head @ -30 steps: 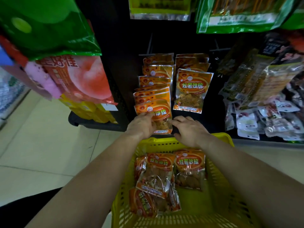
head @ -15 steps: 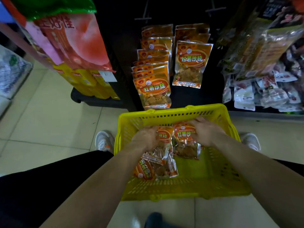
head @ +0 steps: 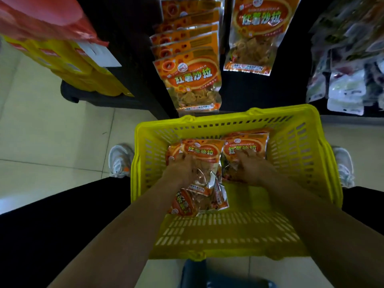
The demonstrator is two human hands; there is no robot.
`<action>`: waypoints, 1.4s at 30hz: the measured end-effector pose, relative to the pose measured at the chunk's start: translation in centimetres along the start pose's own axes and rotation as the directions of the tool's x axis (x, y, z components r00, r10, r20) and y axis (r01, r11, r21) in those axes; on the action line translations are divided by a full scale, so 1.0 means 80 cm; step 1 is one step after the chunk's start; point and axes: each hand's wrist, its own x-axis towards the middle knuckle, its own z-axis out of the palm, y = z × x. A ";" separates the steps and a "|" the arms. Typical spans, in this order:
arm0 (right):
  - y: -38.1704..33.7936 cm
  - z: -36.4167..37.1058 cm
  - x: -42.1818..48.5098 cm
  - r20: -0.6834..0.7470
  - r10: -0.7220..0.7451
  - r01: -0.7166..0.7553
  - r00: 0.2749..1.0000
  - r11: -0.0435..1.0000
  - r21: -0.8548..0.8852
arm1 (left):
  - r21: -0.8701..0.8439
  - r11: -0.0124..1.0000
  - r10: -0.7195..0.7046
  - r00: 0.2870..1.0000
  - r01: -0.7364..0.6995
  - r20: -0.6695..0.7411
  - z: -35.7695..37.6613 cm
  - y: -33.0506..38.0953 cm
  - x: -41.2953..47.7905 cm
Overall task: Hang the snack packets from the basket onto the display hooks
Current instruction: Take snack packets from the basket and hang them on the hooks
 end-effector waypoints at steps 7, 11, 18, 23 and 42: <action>-0.038 0.038 0.018 -0.065 -0.057 0.066 0.996 0.985 0.158 | 0.051 0.994 0.098 0.994 -0.100 0.038 0.035 0.005 -0.009; -0.046 0.052 0.017 -0.178 0.084 0.002 0.980 0.900 0.436 | 0.047 0.985 0.163 0.986 -0.164 0.018 0.042 0.007 -0.019; -0.024 0.044 0.004 -0.241 0.274 -0.040 0.931 0.733 0.679 | -0.158 0.955 0.269 0.959 -0.253 0.087 0.034 0.012 -0.027; 0.000 0.020 -0.007 -0.301 0.311 -0.088 0.901 0.813 0.576 | -0.191 0.937 0.317 0.943 -0.294 0.099 0.037 0.040 -0.027; 0.033 0.005 0.003 -0.311 0.529 -0.264 0.790 0.750 0.606 | -0.563 0.823 -0.033 0.984 -0.072 -0.175 0.023 0.120 0.047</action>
